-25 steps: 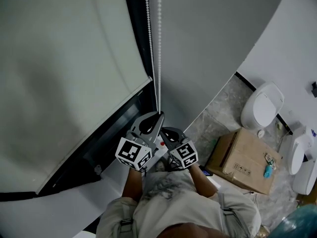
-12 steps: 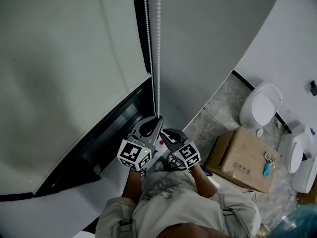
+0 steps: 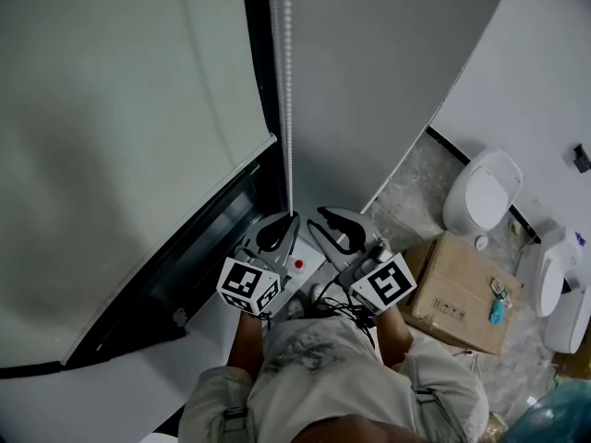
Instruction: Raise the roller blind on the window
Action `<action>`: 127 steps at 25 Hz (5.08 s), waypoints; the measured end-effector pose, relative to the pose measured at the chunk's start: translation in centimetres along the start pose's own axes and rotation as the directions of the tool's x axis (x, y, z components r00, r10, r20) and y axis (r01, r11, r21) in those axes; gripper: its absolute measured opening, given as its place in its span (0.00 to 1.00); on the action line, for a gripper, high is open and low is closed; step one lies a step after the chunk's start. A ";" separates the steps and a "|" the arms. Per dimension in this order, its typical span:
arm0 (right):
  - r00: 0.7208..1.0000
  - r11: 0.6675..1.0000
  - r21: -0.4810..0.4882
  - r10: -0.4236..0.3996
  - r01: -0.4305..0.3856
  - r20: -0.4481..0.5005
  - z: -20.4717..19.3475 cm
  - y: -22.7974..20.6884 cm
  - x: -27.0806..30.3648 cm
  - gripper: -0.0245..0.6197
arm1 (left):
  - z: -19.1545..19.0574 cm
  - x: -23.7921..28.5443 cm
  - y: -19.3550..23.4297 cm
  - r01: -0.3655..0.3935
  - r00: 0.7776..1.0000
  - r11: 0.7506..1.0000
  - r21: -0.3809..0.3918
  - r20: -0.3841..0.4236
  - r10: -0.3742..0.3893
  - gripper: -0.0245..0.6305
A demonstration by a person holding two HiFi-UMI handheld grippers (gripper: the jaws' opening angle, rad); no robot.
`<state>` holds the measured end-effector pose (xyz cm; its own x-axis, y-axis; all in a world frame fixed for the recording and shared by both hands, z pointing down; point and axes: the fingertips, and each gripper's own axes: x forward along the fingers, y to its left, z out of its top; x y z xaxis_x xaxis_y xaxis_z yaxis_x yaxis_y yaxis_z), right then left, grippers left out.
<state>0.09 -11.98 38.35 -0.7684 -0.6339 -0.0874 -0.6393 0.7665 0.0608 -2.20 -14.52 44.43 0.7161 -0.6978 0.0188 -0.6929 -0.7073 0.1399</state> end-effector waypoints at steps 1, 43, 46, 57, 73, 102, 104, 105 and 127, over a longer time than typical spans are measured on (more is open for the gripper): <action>1.000 1.000 -0.017 0.011 -0.010 0.028 1.6 0.1 0.4 0.20 | 0.0 0.0 0.0 -0.001 1.000 1.000 0.000 0.000 0.001 0.07; 0.997 0.999 -0.015 0.048 -0.047 0.067 4.2 0.2 4.9 0.05 | -8.8 -1.2 0.6 -0.033 0.989 0.998 -0.060 -0.149 0.024 0.07; 0.997 0.999 -0.011 0.047 -0.047 0.054 3.5 0.4 4.5 0.05 | -9.6 -1.4 0.4 -0.036 0.986 0.997 -0.064 -0.162 0.025 0.07; 0.997 0.998 0.012 0.061 -0.061 0.041 -0.2 1.5 3.6 0.05 | -14.5 -2.1 0.1 -0.048 0.971 0.994 -0.095 -0.236 0.024 0.07; 0.997 0.998 0.000 0.062 -0.062 0.037 -0.7 1.8 3.3 0.05 | -6.9 -4.1 -0.1 -0.056 0.991 0.995 -0.079 -0.125 0.046 0.15; 0.998 0.998 -0.002 0.061 -0.061 0.016 -1.0 1.9 3.0 0.05 | 19.7 -0.2 -4.2 0.053 0.967 0.966 0.252 0.227 -0.112 0.06; 0.998 0.998 -0.003 0.060 -0.060 0.032 -0.8 1.8 3.0 0.05 | 19.7 -0.2 -4.3 0.043 0.968 0.968 0.246 0.231 -0.102 0.06; 0.998 0.998 -0.007 0.060 -0.060 0.033 -0.9 1.7 2.9 0.05 | 19.6 -0.3 -4.2 0.033 0.968 0.969 0.245 0.235 -0.092 0.05; 0.974 0.993 0.103 0.070 -0.049 -0.216 -13.4 2.9 2.6 0.05 | 7.5 0.2 -0.8 -0.011 0.998 0.995 0.100 0.056 0.005 0.05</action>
<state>-4.16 -12.76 51.65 -0.7995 -0.5855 0.1340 -0.5945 0.8032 -0.0375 -2.13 -14.89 36.91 0.7067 -0.7066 -0.0358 -0.7055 -0.7076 0.0398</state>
